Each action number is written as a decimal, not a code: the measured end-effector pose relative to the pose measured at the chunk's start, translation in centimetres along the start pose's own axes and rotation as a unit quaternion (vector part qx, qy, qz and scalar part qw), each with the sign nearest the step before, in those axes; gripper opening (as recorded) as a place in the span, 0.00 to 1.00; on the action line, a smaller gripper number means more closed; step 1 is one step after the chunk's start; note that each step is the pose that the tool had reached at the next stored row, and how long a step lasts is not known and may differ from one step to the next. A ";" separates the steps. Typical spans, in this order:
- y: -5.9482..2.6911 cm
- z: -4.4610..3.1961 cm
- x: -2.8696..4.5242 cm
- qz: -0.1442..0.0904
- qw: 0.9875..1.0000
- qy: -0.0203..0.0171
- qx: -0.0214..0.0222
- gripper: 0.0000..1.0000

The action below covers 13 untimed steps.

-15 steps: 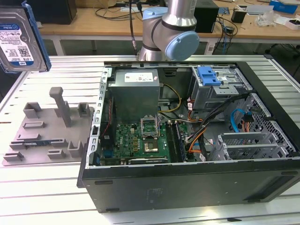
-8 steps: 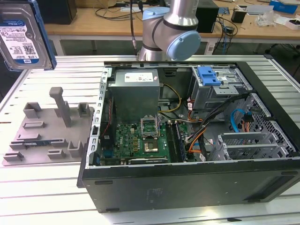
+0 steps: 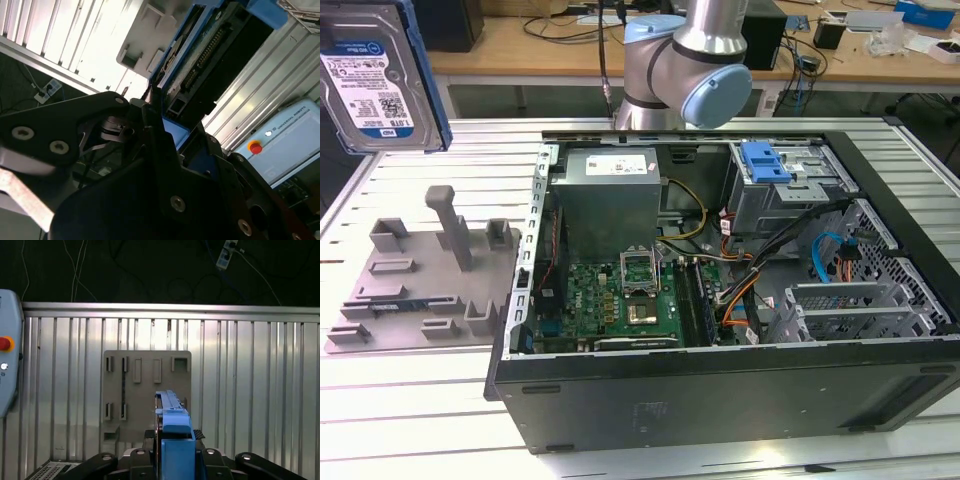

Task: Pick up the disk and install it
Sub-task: 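Pick up the disk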

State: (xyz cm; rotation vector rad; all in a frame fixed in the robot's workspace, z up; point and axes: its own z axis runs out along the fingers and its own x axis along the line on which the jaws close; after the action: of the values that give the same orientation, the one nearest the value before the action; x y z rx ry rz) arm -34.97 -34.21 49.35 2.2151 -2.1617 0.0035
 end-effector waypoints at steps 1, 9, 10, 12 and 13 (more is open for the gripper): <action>-0.23 -0.06 0.27 0.000 1.000 0.000 0.000 0.37; -2.37 -0.44 2.40 0.000 1.000 0.000 0.000 0.37; -2.67 -0.49 2.64 0.000 1.000 0.000 0.000 0.37; -3.29 -0.56 3.15 0.000 1.000 0.000 0.000 0.37; -3.60 -0.60 3.40 0.000 1.000 0.000 0.000 0.37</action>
State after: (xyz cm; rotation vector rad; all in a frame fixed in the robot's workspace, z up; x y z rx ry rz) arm -31.27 -37.49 49.96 2.2151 -2.1621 0.0034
